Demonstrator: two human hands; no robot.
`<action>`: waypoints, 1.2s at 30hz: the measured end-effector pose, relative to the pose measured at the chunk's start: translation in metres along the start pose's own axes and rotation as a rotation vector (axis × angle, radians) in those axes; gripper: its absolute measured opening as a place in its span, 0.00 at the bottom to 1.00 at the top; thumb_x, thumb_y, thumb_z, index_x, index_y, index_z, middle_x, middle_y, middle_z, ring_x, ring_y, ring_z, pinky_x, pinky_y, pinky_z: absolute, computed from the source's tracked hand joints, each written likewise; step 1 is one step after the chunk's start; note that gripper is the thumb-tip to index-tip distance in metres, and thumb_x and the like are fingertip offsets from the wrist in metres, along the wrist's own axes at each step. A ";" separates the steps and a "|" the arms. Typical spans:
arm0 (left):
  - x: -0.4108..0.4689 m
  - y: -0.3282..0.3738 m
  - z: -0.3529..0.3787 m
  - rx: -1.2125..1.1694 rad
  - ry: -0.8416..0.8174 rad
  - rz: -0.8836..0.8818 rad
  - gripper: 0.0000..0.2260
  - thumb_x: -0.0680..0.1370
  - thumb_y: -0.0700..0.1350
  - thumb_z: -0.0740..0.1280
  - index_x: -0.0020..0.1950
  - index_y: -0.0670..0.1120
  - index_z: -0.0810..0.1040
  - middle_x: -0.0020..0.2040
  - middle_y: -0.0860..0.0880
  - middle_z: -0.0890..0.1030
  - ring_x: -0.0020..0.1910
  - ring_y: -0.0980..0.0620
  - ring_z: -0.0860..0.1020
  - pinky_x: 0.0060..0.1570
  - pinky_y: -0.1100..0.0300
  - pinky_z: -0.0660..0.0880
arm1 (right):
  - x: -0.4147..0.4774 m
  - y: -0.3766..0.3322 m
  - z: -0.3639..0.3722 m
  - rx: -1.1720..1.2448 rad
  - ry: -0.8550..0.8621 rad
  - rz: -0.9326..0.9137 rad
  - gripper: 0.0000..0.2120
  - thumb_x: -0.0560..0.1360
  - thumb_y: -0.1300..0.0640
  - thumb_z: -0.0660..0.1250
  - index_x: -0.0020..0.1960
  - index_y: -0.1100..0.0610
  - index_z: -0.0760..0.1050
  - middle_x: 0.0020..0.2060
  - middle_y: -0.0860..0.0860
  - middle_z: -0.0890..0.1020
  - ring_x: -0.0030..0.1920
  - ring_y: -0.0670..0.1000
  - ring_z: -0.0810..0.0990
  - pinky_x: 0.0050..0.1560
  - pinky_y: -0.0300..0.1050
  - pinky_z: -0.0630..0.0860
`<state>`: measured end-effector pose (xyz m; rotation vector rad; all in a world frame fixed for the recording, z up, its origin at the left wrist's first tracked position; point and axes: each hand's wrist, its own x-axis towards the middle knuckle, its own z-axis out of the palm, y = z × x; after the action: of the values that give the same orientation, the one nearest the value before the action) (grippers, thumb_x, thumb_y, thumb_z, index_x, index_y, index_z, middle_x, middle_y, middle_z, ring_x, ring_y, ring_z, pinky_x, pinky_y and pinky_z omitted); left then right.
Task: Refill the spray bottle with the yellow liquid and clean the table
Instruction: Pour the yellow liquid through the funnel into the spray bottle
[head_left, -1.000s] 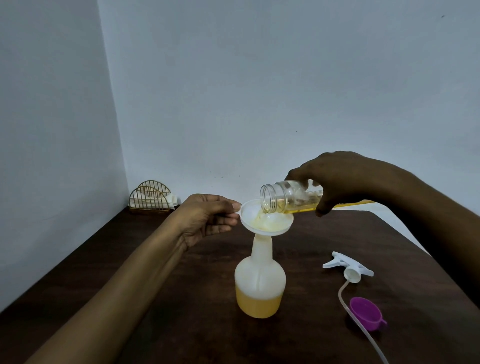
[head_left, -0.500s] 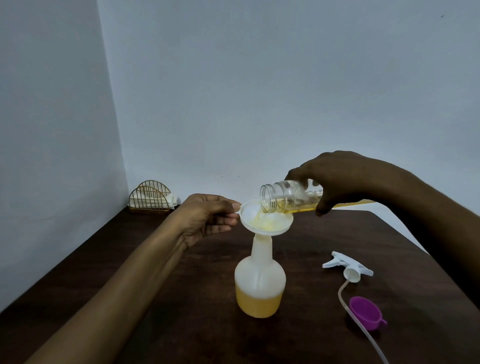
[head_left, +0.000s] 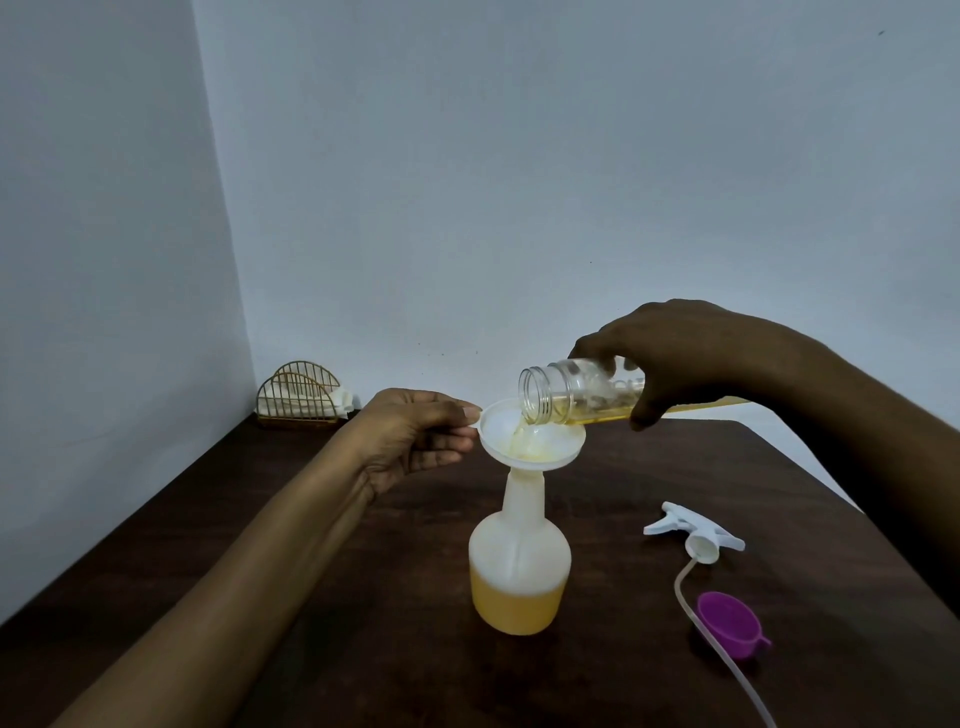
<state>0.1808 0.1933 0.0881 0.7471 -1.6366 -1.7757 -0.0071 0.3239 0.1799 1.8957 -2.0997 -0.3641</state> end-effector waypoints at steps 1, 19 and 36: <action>0.000 0.000 0.000 0.000 0.001 0.000 0.04 0.75 0.36 0.67 0.42 0.39 0.81 0.27 0.47 0.81 0.24 0.58 0.79 0.25 0.67 0.77 | 0.000 0.000 0.000 0.001 -0.001 0.001 0.31 0.66 0.49 0.75 0.64 0.42 0.65 0.48 0.36 0.71 0.53 0.45 0.71 0.50 0.45 0.72; 0.000 -0.001 0.001 0.002 0.021 0.001 0.04 0.74 0.36 0.68 0.42 0.38 0.81 0.26 0.48 0.81 0.23 0.58 0.78 0.25 0.67 0.76 | 0.000 -0.002 -0.002 -0.008 -0.010 -0.008 0.31 0.66 0.49 0.75 0.64 0.42 0.65 0.48 0.36 0.71 0.56 0.46 0.73 0.50 0.46 0.73; -0.001 0.001 0.001 -0.008 0.021 0.005 0.05 0.75 0.36 0.67 0.41 0.39 0.81 0.26 0.48 0.81 0.23 0.58 0.78 0.24 0.67 0.76 | 0.001 -0.003 -0.004 -0.017 -0.026 -0.001 0.31 0.66 0.49 0.75 0.65 0.42 0.65 0.48 0.37 0.72 0.53 0.46 0.72 0.50 0.46 0.72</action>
<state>0.1811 0.1949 0.0889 0.7546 -1.6150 -1.7639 -0.0029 0.3229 0.1829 1.8927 -2.1049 -0.4078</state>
